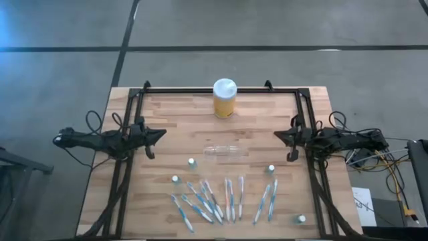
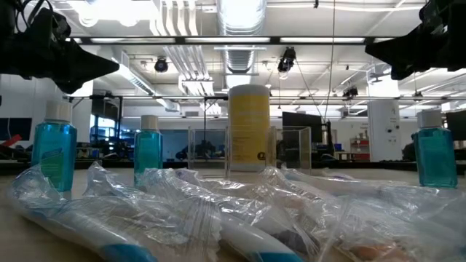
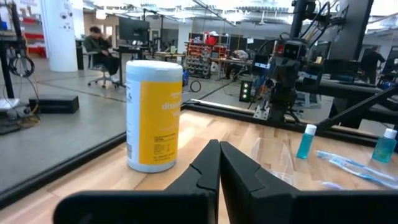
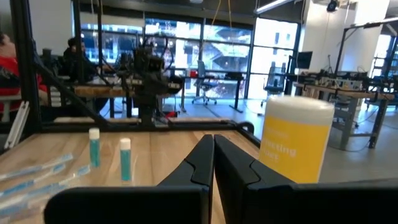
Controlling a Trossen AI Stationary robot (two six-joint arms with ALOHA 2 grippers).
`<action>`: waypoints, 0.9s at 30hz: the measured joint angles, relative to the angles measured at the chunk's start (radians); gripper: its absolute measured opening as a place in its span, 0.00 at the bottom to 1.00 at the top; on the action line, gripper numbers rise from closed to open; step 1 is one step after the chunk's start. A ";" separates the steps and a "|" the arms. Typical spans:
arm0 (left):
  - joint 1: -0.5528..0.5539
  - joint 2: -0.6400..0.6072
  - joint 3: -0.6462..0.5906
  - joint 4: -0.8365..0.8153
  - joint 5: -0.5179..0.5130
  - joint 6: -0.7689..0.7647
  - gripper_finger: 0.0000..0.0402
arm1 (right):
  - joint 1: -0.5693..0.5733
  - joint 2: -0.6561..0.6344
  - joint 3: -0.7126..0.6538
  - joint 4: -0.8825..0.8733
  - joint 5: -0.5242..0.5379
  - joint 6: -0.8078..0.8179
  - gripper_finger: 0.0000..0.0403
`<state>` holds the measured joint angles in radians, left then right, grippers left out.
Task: Pick & Place toothbrushing station
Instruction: Put the blue mouthwash into the transparent organizer
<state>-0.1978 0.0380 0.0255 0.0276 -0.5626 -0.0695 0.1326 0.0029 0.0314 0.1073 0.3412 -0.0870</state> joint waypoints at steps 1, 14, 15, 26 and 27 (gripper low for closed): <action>0.000 0.000 0.000 0.004 0.000 0.015 0.03 | 0.000 0.000 0.000 0.000 0.000 -0.002 0.02; 0.000 0.000 -0.001 0.010 0.000 0.012 0.03 | 0.000 0.012 -0.003 0.002 0.003 -0.025 0.02; 0.000 0.000 -0.001 0.011 0.000 0.011 0.03 | 0.000 0.012 -0.003 0.001 0.003 -0.025 0.02; 0.000 0.000 0.002 -0.009 0.006 0.017 0.02 | 0.000 0.013 -0.004 -0.041 0.001 0.024 0.02; 0.000 0.000 0.002 -0.010 0.018 0.025 0.02 | 0.000 0.013 -0.004 -0.041 0.000 0.035 0.02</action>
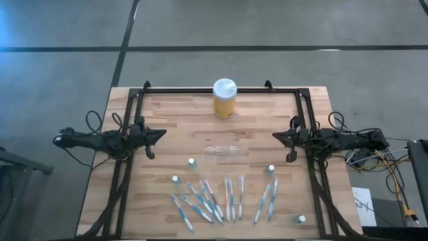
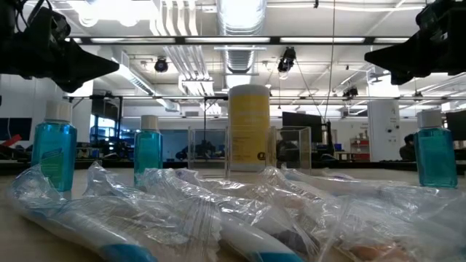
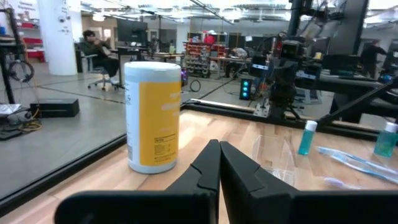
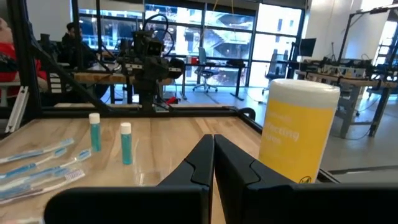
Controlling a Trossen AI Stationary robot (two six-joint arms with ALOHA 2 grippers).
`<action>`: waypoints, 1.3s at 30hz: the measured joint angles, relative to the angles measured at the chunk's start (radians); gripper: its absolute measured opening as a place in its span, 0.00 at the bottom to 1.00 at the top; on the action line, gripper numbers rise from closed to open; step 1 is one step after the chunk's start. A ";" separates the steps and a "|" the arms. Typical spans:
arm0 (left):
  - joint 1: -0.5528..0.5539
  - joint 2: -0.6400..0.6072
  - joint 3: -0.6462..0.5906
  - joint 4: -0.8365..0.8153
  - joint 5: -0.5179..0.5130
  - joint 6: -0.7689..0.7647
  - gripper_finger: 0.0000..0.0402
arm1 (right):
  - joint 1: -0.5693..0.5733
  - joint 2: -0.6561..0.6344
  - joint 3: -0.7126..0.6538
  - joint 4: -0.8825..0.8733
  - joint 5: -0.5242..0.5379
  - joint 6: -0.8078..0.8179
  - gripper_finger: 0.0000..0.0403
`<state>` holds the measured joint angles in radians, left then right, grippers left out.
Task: Pick & Place toothbrushing station
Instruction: Put the blue mouthwash into the transparent organizer
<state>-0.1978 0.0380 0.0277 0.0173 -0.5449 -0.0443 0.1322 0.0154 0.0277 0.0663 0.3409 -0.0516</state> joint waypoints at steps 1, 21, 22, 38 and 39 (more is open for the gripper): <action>0.000 0.000 0.000 -0.002 0.024 0.011 0.02 | 0.000 0.000 0.000 0.000 -0.001 0.009 0.02; 0.000 0.001 0.000 -0.011 0.285 0.035 0.02 | 0.000 0.000 0.000 0.109 -0.183 0.026 0.02; 0.000 0.001 0.000 -0.011 0.285 0.040 0.02 | 0.000 0.000 0.000 0.102 -0.183 0.027 0.02; 0.000 0.006 0.000 -0.008 0.279 -0.035 0.02 | 0.000 0.000 0.000 0.078 -0.183 0.053 0.02; 0.000 0.006 -0.001 -0.001 0.276 -0.046 0.01 | 0.000 0.000 0.000 0.078 -0.183 0.052 0.02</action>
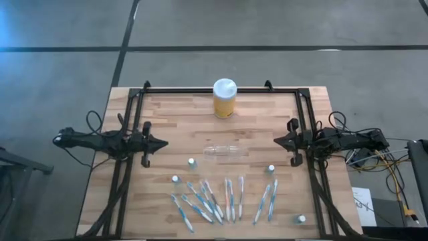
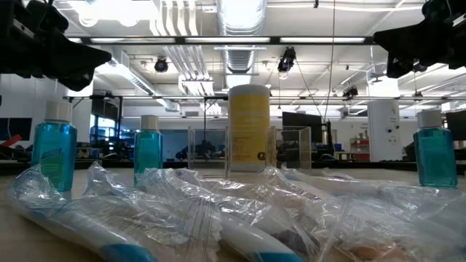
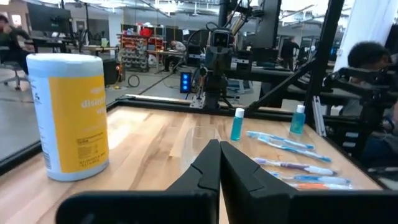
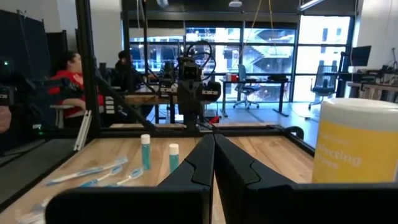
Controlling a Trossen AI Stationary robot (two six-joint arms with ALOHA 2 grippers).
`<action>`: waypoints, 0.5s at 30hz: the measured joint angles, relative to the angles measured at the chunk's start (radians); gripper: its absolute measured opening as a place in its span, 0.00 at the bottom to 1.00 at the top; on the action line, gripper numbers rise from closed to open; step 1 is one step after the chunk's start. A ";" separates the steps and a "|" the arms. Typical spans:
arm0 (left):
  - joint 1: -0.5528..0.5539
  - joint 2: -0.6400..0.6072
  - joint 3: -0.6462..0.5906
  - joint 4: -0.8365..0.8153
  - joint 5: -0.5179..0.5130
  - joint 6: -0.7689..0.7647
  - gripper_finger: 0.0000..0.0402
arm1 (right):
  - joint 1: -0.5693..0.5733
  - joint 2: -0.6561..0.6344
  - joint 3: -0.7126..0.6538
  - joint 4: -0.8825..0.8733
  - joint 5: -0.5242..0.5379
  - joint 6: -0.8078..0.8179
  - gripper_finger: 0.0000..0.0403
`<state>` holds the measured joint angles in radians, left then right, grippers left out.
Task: Pick & Place toothbrushing station
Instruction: Put the blue mouthwash into the transparent organizer
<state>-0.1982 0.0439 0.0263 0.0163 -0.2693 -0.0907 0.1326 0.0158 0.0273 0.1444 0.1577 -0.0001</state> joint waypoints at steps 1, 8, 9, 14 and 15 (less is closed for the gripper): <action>0.000 0.001 0.000 0.008 -0.001 -0.005 0.01 | 0.000 0.000 0.000 0.000 0.000 -0.003 0.02; 0.000 0.107 0.166 0.022 -0.041 0.045 0.01 | 0.000 0.000 0.000 0.000 0.001 -0.003 0.02; 0.000 0.139 0.206 0.019 -0.042 0.049 0.01 | 0.000 0.000 0.000 0.000 0.001 -0.003 0.02; 0.000 0.346 0.447 -0.094 -0.048 0.002 0.00 | 0.000 0.000 0.000 -0.005 0.001 -0.002 0.02; 0.000 0.399 0.502 -0.141 -0.048 -0.016 0.00 | 0.000 0.000 0.000 -0.010 0.001 -0.001 0.02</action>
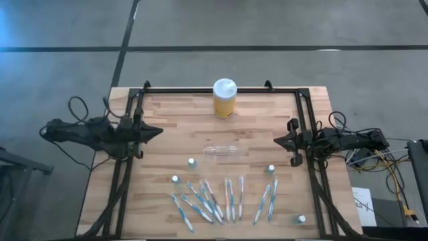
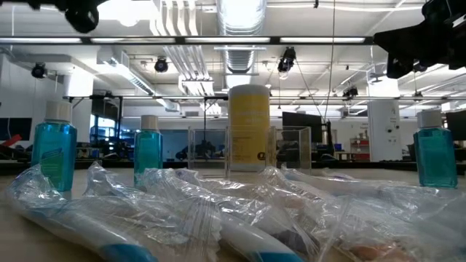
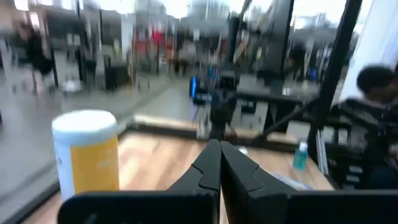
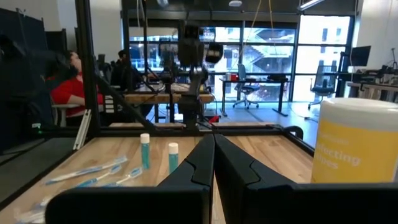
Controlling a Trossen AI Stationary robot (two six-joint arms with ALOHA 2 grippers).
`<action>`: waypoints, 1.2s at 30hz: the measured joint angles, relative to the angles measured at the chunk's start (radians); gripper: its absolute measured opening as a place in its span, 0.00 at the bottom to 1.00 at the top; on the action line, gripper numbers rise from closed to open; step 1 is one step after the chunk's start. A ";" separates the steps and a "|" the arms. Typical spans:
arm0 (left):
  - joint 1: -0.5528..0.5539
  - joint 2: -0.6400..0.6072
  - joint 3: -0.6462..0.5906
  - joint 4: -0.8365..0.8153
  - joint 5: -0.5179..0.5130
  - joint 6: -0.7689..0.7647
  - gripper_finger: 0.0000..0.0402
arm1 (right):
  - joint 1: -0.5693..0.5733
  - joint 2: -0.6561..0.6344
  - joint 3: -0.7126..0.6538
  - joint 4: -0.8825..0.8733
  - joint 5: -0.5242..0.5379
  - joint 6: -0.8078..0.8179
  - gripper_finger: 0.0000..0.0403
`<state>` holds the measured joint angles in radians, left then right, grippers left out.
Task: Pick & Place toothbrushing station
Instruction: Put the blue mouthwash into the transparent organizer
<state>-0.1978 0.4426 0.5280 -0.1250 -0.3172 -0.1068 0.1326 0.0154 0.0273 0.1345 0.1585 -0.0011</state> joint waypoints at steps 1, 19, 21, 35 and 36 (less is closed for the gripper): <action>0.000 0.056 0.056 -0.056 0.000 -0.019 0.00 | 0.000 0.000 0.000 -0.005 0.000 0.002 0.02; -0.006 0.857 0.760 -0.808 0.097 -0.365 0.02 | 0.000 0.000 -0.009 -0.042 0.000 0.046 0.02; -0.014 0.922 0.799 -0.821 0.103 -0.365 0.04 | 0.000 0.000 -0.009 -0.052 0.000 0.046 0.02; -0.042 1.210 0.984 -1.089 0.187 -0.406 0.44 | 0.000 0.000 -0.006 -0.052 0.000 0.027 0.02; -0.042 1.220 0.983 -1.086 0.186 -0.387 0.47 | 0.000 0.000 -0.005 -0.054 0.000 0.027 0.02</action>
<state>-0.2394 1.6624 1.5108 -1.2115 -0.1315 -0.4935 0.1326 0.0154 0.0219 0.0800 0.1585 0.0261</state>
